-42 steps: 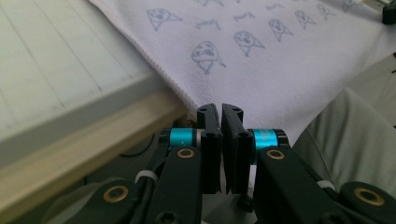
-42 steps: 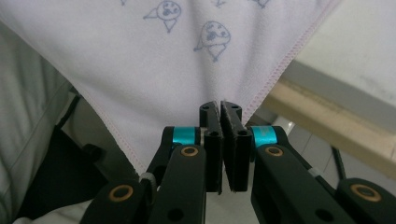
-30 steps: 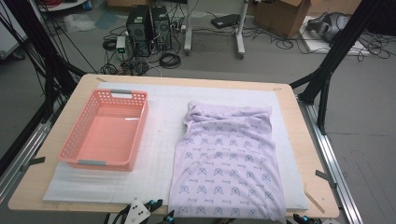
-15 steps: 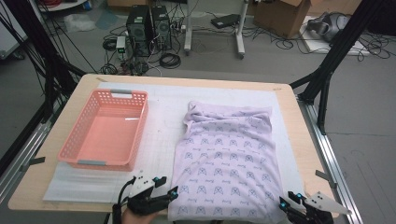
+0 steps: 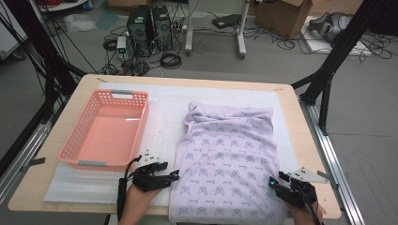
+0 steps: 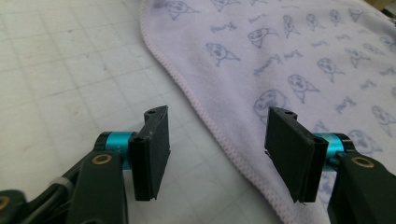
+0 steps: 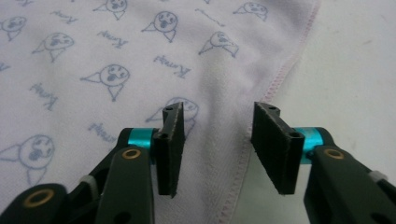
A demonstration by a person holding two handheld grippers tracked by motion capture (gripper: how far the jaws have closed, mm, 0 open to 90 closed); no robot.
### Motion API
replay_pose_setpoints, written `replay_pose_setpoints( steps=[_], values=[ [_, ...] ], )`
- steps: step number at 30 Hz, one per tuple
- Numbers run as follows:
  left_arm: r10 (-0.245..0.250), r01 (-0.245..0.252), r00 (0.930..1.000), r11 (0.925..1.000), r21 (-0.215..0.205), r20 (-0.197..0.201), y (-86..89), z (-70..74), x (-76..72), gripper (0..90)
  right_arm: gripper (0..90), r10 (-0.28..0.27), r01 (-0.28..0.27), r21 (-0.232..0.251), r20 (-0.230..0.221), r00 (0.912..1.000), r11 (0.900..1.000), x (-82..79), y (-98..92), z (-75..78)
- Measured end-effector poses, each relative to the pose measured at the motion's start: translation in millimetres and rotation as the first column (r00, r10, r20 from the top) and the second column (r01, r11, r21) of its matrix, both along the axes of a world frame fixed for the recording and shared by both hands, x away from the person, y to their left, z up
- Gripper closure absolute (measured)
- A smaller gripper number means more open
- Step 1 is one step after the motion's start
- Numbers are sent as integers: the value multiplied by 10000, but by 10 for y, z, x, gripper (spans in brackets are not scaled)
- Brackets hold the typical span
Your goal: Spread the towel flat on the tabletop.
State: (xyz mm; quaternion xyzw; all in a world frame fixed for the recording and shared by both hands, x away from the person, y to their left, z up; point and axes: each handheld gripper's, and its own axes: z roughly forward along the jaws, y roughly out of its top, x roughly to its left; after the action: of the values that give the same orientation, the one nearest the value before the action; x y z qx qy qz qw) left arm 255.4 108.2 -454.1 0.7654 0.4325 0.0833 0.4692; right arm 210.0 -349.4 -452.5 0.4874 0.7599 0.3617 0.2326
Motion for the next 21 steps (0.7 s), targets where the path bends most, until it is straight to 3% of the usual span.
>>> replay_pose_setpoints(
  steps=[2, 5, 8, 11, 13, 17, 21],
  values=[
    [-132, 131, 9999, 9998, 165, 48, -61, 1, 22, 409, 590, 10, -9, 90, -93, 10000, 10000, 14, -3, 3],
    [-263, 240, 9992, 9968, 757, 299, -128, 8, 13, 455, 680, 103, -99, 293, -122, 9999, 9995, 16, -20, 1],
    [19, -71, 9988, 9943, 1064, 484, -159, 10, -9, 616, 832, 420, -404, 524, -306, 9986, 9978, 4, -32, 8],
    [-287, 212, 9979, 9918, 1260, 585, -187, 10, -21, 873, 849, 461, -449, 338, -345, 9983, 9984, -16, -8, 22],
    [-415, 330, 9972, 9907, 1321, 625, -183, 14, -30, 876, 850, 496, -483, 349, -366, 9981, 9982, -31, -13, 25],
    [-273, 234, 9987, 9955, 913, 421, -137, 9, -71, 882, 851, 469, -443, 606, -424, 9980, 9972, -74, -51, 19],
    [-289, 264, 9990, 9970, 727, 335, -62, 8, -180, 883, 851, 575, -551, 566, -417, 9975, 9969, -143, -74, 23]
  ],
)
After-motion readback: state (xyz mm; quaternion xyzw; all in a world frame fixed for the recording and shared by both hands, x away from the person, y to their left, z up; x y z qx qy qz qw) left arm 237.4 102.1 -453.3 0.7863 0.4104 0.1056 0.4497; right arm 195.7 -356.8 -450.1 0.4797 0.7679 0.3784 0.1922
